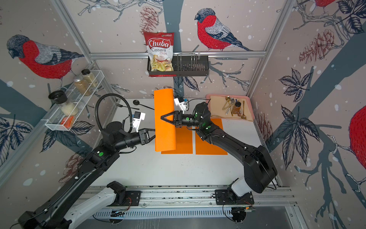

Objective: Fold the rectangular paper in half along the long edge
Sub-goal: Fold the paper.

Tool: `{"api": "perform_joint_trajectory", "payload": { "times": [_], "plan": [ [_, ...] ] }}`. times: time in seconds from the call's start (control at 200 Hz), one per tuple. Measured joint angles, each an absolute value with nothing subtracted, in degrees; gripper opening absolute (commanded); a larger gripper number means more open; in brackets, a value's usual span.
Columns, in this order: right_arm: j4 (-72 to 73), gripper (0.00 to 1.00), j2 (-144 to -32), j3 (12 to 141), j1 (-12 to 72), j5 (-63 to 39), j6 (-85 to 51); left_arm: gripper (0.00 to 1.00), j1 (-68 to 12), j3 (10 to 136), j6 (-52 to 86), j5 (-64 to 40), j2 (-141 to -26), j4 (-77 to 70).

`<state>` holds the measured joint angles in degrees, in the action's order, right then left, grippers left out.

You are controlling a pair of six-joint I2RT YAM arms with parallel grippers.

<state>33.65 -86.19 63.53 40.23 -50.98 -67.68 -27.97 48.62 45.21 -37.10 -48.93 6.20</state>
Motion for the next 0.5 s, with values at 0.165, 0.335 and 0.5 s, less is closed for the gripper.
{"api": "perform_joint_trajectory", "payload": {
  "times": [0.165,0.335,0.5],
  "plan": [
    [33.3,0.39,-85.9,63.5,40.2,-51.0,-67.5,0.0,-28.0,48.6,45.2,-37.1,-48.9,6.2],
    [33.4,0.38,-85.9,63.5,40.3,-51.0,-67.6,0.0,-28.0,48.6,45.3,-37.1,-48.8,6.2],
    [34.1,0.39,-86.1,63.5,40.9,-50.9,-67.9,0.0,-28.0,48.4,45.8,-37.1,-48.5,6.0]
  ]
}}
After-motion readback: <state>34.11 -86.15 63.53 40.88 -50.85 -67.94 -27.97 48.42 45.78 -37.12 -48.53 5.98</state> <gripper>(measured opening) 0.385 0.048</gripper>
